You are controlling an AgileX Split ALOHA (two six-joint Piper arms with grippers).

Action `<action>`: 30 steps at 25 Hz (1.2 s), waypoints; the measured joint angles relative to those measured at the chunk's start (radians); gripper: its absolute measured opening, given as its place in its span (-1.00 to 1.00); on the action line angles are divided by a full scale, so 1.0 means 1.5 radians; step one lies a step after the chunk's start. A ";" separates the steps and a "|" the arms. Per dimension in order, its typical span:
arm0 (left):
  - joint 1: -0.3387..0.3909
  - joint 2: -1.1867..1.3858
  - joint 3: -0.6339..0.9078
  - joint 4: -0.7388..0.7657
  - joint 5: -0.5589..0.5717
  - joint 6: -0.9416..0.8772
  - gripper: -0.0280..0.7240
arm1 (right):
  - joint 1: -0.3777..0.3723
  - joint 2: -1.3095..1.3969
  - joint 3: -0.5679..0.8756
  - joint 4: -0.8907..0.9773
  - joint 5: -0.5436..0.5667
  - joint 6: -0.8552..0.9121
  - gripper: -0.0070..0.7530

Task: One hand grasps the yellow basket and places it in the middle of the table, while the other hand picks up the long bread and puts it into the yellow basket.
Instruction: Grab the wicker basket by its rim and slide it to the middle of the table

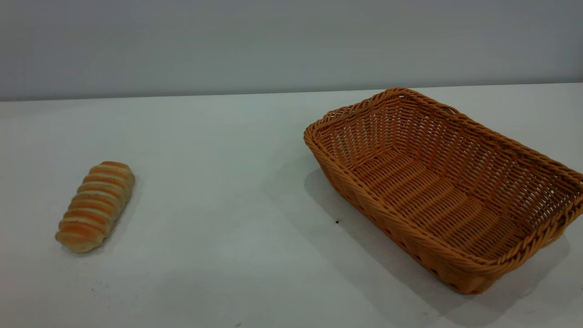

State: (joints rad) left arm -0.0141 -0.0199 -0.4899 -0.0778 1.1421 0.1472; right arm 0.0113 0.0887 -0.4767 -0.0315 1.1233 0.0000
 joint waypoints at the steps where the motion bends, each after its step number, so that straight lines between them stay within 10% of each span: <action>1: 0.000 0.000 0.000 0.000 0.000 0.000 0.54 | 0.000 0.000 0.000 0.000 0.000 0.000 0.31; 18: -0.048 0.000 -0.004 0.016 -0.013 -0.023 0.51 | 0.138 0.000 0.000 0.021 0.000 0.013 0.31; 30: -0.048 0.298 -0.011 0.000 -0.252 -0.105 0.47 | 0.153 0.218 -0.023 0.021 -0.102 0.074 0.32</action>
State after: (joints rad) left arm -0.0861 0.4273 -0.5063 -0.0784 0.7636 -0.0105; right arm 0.2413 0.4152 -0.5111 0.0000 0.9710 0.1107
